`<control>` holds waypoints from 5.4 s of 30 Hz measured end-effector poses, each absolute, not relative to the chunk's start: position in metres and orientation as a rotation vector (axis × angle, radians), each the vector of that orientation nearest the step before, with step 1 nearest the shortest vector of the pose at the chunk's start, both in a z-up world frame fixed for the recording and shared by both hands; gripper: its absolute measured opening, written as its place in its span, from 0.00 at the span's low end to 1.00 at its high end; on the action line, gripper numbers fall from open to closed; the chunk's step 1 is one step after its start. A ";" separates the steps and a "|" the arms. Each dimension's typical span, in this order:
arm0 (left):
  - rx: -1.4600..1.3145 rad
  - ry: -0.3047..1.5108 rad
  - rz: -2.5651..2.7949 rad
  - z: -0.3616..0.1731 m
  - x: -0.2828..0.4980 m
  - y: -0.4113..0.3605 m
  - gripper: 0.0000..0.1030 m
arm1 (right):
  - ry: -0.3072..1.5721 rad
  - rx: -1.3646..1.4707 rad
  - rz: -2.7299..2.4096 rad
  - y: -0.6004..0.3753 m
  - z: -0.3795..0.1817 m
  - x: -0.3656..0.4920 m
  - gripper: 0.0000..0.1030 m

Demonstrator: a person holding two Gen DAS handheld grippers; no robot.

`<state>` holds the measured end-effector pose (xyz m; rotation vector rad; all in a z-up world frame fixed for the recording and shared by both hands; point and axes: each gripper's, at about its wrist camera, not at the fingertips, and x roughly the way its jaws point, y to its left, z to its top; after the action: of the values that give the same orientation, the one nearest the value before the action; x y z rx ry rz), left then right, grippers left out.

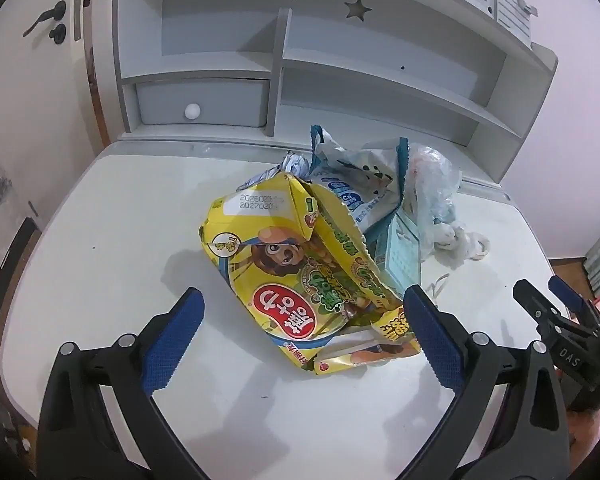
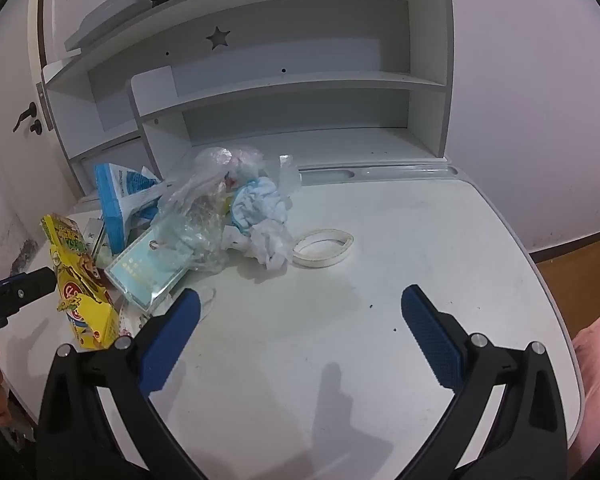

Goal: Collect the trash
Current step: 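Move the left tool toward the yellow snack bag on the desk, then grasp the yellow snack bag with the left tool while the right tool grasps a blue-white plastic bag, then carry both bags over the black bin and open both tools to drop them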

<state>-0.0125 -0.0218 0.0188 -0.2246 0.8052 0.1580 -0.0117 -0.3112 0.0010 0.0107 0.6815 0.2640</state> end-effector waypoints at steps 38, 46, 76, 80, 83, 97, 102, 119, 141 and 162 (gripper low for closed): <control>-0.258 0.749 0.169 0.024 -0.022 -0.030 0.94 | 0.608 0.026 0.251 -0.321 0.003 -0.018 0.95; -0.178 0.785 0.190 0.014 0.005 -0.047 0.59 | 0.670 0.016 0.222 -0.343 -0.002 -0.007 0.95; -0.359 0.771 0.157 0.008 0.017 0.068 0.02 | 0.757 -0.173 0.657 -0.134 0.023 0.072 0.45; -0.345 0.791 0.157 0.000 0.028 0.067 0.02 | 0.798 -0.154 0.679 -0.132 0.014 0.079 0.25; -0.337 0.797 0.148 -0.004 0.033 0.067 0.02 | 0.785 -0.146 0.679 -0.133 0.013 0.079 0.19; -0.342 0.756 0.185 -0.007 0.031 0.068 0.03 | 0.730 -0.103 0.675 -0.149 0.020 0.069 0.18; -0.307 0.631 0.159 0.042 0.009 0.049 0.03 | 0.650 -0.052 0.690 -0.173 0.051 0.051 0.18; -0.070 0.564 -0.332 0.100 -0.016 -0.190 0.03 | 0.533 0.139 0.291 -0.461 0.095 -0.032 0.18; 0.504 1.457 -0.714 -0.303 -0.009 -0.553 0.03 | 1.372 0.827 -0.137 -0.746 -0.334 -0.112 0.18; 0.627 1.141 -1.021 -0.226 -0.086 -0.569 0.94 | 1.193 0.621 -0.443 -0.788 -0.246 -0.148 0.81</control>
<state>-0.0858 -0.5691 -0.2256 0.6268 1.1414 -1.0212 -0.1481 -0.7884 -0.2459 0.6214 1.1935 -0.4427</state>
